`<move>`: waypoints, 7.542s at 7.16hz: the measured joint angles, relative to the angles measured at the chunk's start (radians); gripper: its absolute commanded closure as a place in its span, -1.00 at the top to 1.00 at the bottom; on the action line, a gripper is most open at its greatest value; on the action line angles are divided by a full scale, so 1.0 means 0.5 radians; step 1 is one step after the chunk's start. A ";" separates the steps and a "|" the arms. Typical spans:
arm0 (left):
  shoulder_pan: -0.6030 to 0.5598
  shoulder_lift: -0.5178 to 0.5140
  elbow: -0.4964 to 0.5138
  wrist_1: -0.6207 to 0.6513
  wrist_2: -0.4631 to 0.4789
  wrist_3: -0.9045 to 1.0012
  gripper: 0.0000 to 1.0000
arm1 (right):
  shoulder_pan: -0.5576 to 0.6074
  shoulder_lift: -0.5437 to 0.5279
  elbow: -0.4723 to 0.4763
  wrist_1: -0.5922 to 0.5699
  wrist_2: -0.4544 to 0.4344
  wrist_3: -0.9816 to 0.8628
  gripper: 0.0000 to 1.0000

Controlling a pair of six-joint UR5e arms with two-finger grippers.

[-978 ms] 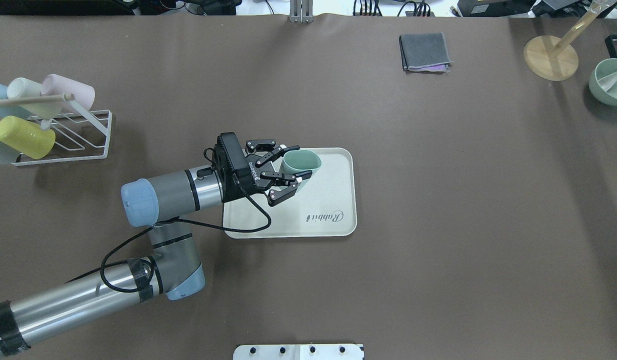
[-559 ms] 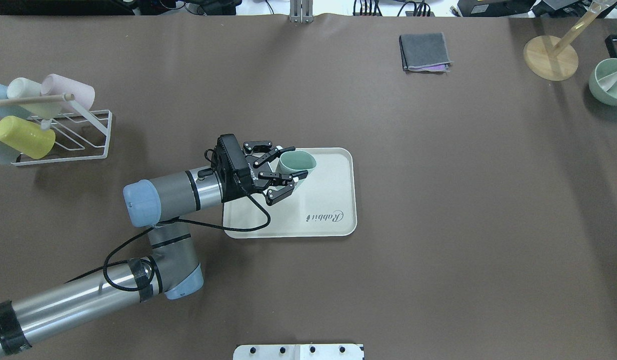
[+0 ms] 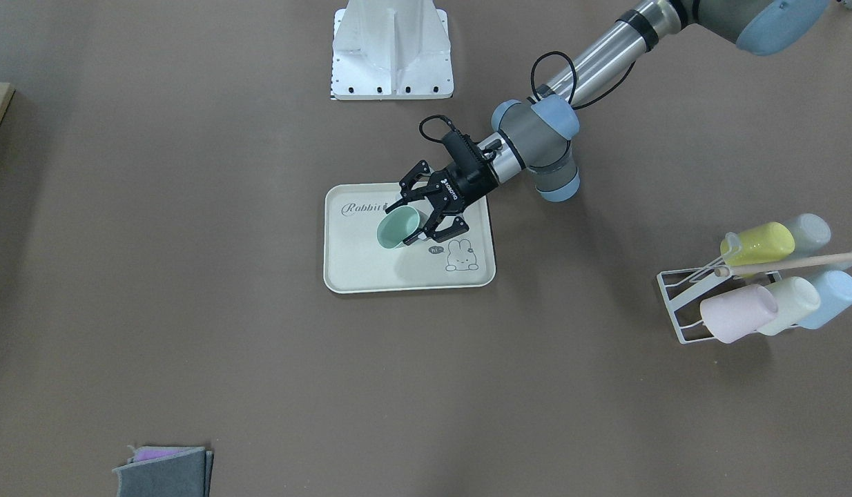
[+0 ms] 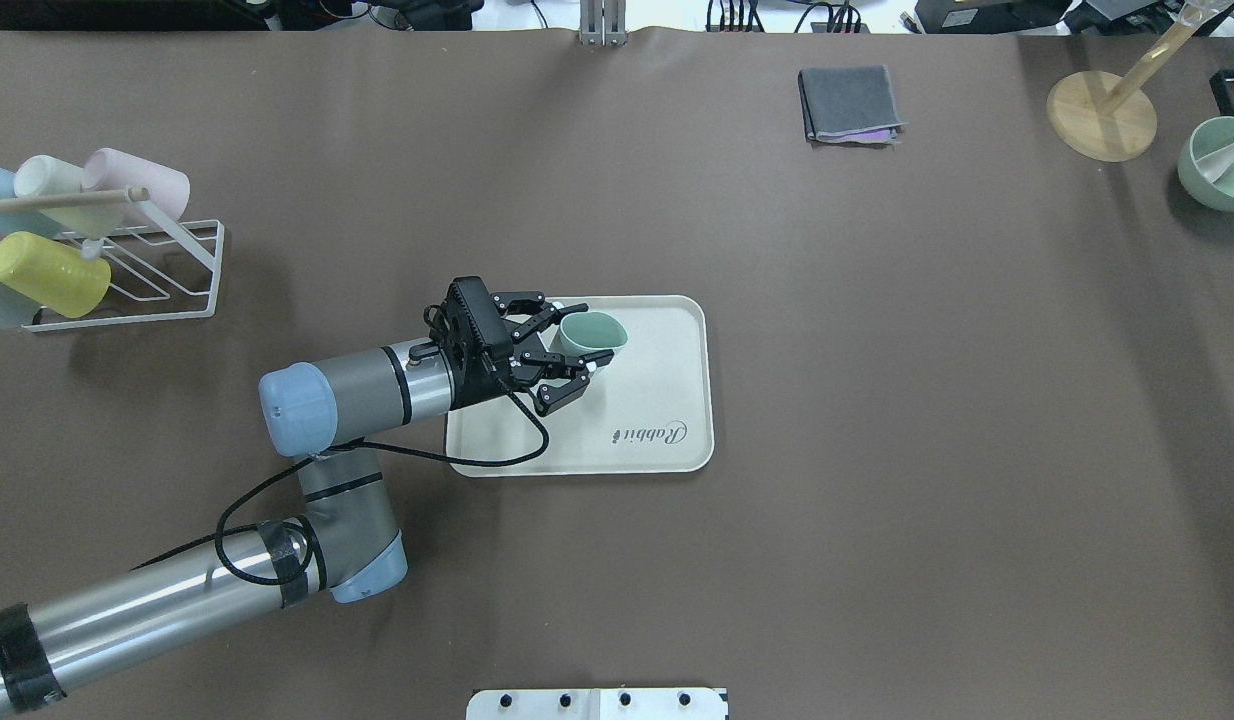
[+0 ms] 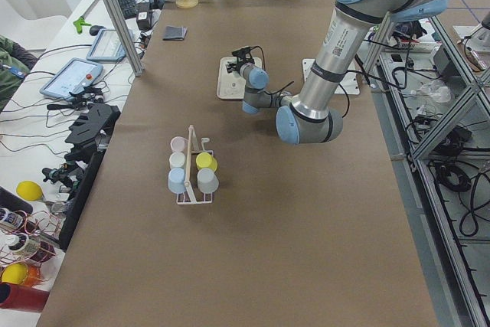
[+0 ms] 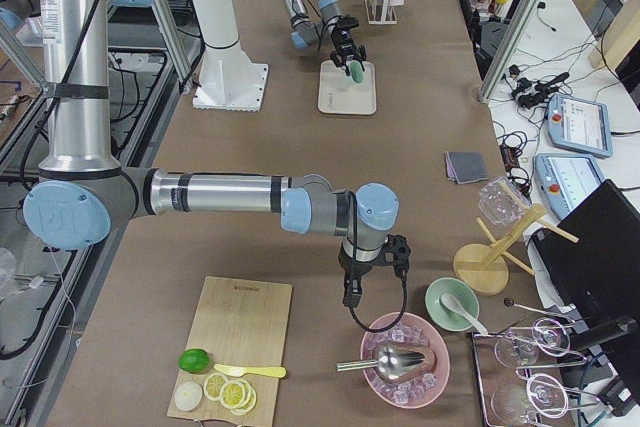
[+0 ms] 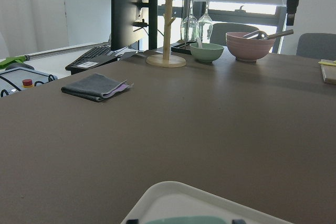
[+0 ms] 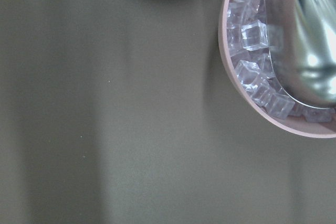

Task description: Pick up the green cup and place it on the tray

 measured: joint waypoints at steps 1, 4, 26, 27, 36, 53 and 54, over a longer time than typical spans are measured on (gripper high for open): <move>0.006 -0.007 0.005 0.001 0.000 0.000 -0.01 | -0.001 0.001 0.000 0.000 0.000 0.000 1.00; 0.013 -0.030 0.038 -0.128 0.003 -0.002 -0.01 | -0.001 0.004 0.000 0.000 0.001 0.000 1.00; -0.275 -0.127 -0.706 2.323 0.266 0.304 0.98 | -0.011 0.112 0.027 -0.018 0.032 -0.003 1.00; -0.320 -0.152 -0.736 2.590 0.315 0.320 0.97 | -0.011 0.109 0.026 -0.018 0.030 -0.003 1.00; -0.946 0.058 -0.890 3.241 -0.543 0.211 0.97 | -0.028 0.129 0.065 -0.234 0.029 -0.006 1.00; -2.254 1.513 -1.162 3.263 -1.577 0.785 0.97 | -0.047 0.145 0.129 -0.372 0.093 0.002 1.00; -2.253 1.512 -1.160 3.263 -1.576 0.784 0.97 | -0.047 0.146 0.129 -0.368 0.091 0.001 1.00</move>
